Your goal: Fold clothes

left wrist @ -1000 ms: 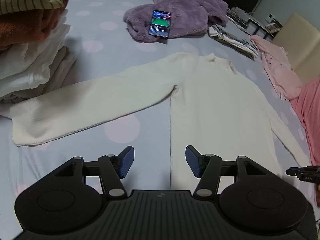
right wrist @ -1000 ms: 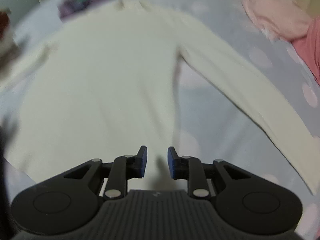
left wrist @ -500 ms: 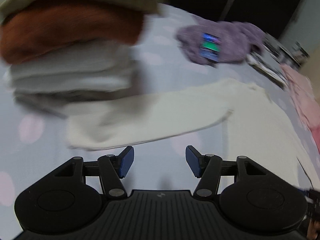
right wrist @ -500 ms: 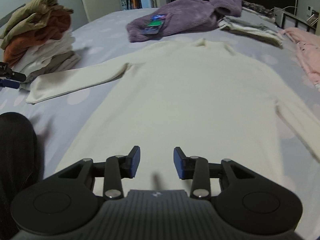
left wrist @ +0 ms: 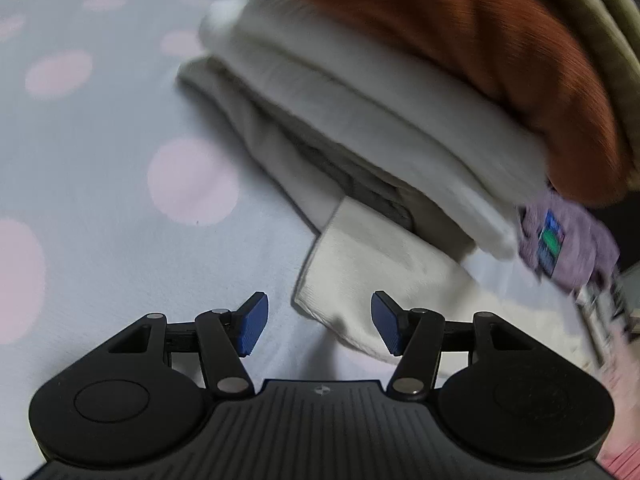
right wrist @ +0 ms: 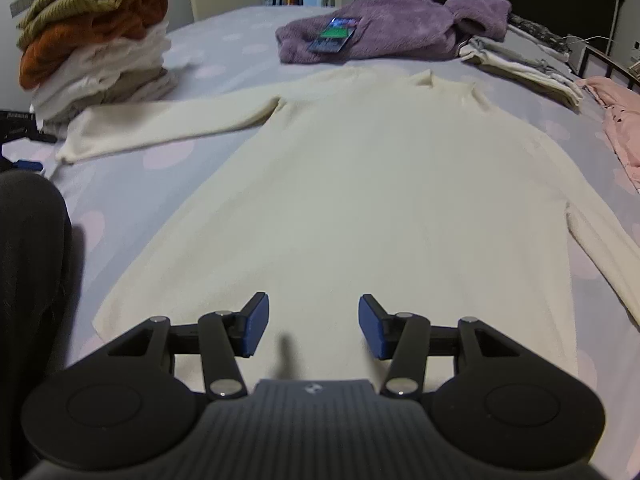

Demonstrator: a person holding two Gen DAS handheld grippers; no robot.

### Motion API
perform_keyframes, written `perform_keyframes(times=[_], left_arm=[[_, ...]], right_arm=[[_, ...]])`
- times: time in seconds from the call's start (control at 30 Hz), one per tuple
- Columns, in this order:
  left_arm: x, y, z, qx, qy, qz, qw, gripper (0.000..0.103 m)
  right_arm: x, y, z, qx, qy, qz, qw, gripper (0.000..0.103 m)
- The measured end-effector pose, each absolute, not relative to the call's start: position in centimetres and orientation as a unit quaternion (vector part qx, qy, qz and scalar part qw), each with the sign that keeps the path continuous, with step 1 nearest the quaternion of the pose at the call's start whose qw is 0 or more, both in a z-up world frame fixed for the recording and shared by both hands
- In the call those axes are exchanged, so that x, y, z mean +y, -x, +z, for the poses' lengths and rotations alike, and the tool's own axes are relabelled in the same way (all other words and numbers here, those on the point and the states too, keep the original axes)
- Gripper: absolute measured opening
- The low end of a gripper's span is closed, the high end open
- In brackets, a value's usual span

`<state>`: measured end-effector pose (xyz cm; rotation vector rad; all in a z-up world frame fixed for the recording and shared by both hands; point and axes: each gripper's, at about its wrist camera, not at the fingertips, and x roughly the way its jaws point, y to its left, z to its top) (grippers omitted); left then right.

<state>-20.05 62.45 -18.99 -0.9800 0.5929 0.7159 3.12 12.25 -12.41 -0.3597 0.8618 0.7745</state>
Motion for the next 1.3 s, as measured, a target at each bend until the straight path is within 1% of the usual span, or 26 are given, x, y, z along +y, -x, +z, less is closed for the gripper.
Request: perform_keyframes(times=[0.13, 0.23, 0.3, 0.4, 0.43, 0.47, 0.5, 0.53, 0.6, 0.73, 0.83, 0.93, 1.1, 1.17, 1.3], left_arm=[[63.0, 19.4, -19.6, 0.273, 0.444, 0.329, 0.788, 0.053], [63.1, 18.4, -19.7, 0.284, 0.431, 0.322, 0.793, 0.049], [63.0, 17.9, -19.9, 0.29, 0.429, 0.311, 0.797, 0.041], [62.8, 17.5, -20.2, 0.294, 0.436, 0.301, 0.795, 0.039], [62.8, 17.3, -20.3, 0.296, 0.438, 0.298, 0.795, 0.037], [62.8, 17.2, -20.4, 0.297, 0.441, 0.294, 0.794, 0.025], [62.9, 17.3, -20.6, 0.297, 0.449, 0.293, 0.79, 0.011], [63.0, 17.7, -20.8, 0.291, 0.463, 0.289, 0.786, 0.008], [63.1, 18.3, -20.8, 0.277, 0.482, 0.283, 0.781, 0.006], [62.0, 18.6, -19.3, 0.256, 0.463, 0.275, 0.803, 0.006], [60.7, 18.4, -17.3, 0.235, 0.452, 0.251, 0.823, 0.005], [58.8, 18.0, -14.9, 0.219, 0.441, 0.22, 0.842, 0.005], [55.8, 17.4, -12.0, 0.211, 0.438, 0.182, 0.854, 0.005], [55.1, 17.3, -11.2, 0.211, 0.44, 0.177, 0.855, 0.005], [55.1, 18.1, -10.1, 0.218, 0.435, 0.171, 0.857, 0.005]], right_arm=[[12.6, -2.6, -12.7, 0.406, 0.183, 0.373, 0.814, 0.053], [12.8, -2.5, -13.0, 0.411, 0.187, 0.373, 0.811, 0.053], [12.9, -2.5, -13.2, 0.414, 0.19, 0.373, 0.809, 0.053], [13.0, -2.4, -13.4, 0.416, 0.194, 0.373, 0.807, 0.053], [13.0, -2.4, -13.4, 0.416, 0.194, 0.373, 0.806, 0.053], [13.0, -2.4, -13.4, 0.416, 0.195, 0.373, 0.806, 0.053], [13.0, -2.4, -13.4, 0.417, 0.194, 0.373, 0.806, 0.053], [13.0, -2.4, -13.4, 0.417, 0.194, 0.372, 0.806, 0.053], [12.9, -2.4, -13.4, 0.418, 0.193, 0.373, 0.806, 0.053], [13.0, -2.4, -13.5, 0.418, 0.195, 0.375, 0.804, 0.053], [13.0, -2.2, -13.3, 0.411, 0.195, 0.378, 0.806, 0.053], [13.3, -1.7, -12.7, 0.387, 0.196, 0.388, 0.813, 0.053], [17.2, 1.2, -10.5, 0.289, 0.231, 0.455, 0.81, 0.053], [19.9, 2.9, -9.7, 0.233, 0.258, 0.503, 0.791, 0.053], [26.2, 5.7, -8.9, 0.169, 0.312, 0.539, 0.764, 0.051]])
